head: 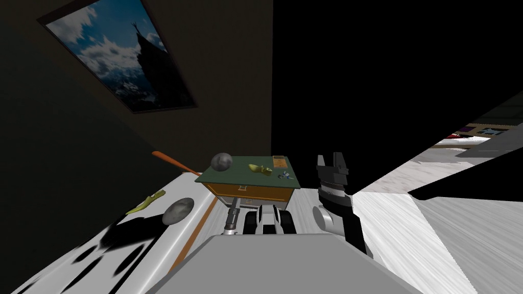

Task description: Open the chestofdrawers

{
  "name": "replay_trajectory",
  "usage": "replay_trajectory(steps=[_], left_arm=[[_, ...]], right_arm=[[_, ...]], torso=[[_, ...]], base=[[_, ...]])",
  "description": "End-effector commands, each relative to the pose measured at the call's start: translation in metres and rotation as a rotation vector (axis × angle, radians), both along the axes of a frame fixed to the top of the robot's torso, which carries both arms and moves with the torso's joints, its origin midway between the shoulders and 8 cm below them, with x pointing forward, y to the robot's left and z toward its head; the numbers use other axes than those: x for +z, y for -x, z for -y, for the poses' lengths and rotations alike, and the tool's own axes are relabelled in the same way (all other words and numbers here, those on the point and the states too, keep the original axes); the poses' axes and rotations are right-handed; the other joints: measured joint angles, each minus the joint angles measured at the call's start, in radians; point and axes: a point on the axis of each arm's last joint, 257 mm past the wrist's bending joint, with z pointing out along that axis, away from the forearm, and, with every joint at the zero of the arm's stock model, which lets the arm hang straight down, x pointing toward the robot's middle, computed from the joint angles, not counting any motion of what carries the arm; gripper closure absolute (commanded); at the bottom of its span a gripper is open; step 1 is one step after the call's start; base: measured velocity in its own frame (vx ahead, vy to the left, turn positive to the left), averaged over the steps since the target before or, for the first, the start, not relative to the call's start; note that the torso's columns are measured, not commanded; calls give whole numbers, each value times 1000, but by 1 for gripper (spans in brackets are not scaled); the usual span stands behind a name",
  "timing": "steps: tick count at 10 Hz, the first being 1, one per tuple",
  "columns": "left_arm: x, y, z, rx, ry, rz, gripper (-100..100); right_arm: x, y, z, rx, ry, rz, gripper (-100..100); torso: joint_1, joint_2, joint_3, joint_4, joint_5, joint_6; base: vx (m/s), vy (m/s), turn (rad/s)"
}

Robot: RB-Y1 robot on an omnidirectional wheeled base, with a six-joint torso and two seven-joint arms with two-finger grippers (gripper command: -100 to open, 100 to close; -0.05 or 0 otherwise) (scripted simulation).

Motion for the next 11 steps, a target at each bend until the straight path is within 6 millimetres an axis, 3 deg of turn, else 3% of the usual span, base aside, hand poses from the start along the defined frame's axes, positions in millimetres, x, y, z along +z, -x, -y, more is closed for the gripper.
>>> replay_trajectory(steps=[1, 8, 11], left_arm=[[0, 0, 0, 0, 0, 0, -100], [-7, -19, 4, -4, 28, -44, -100], [1, -27, -3, -2, 26, -40, -100]], right_arm=[[0, 0, 0, 0, 0, 0, 0], [0, 0, 0, 0, 0, 0, 0], [0, 0, 0, 0, 0, 0, 0]], torso=[[0, 0, 0, 0, 0, 0], [0, 0, 0, 0, 0, 0], [0, 0, 0, 0, 0, 0]], base=[[0, 0, 0], [5, 7, -19], [0, 0, 0]])
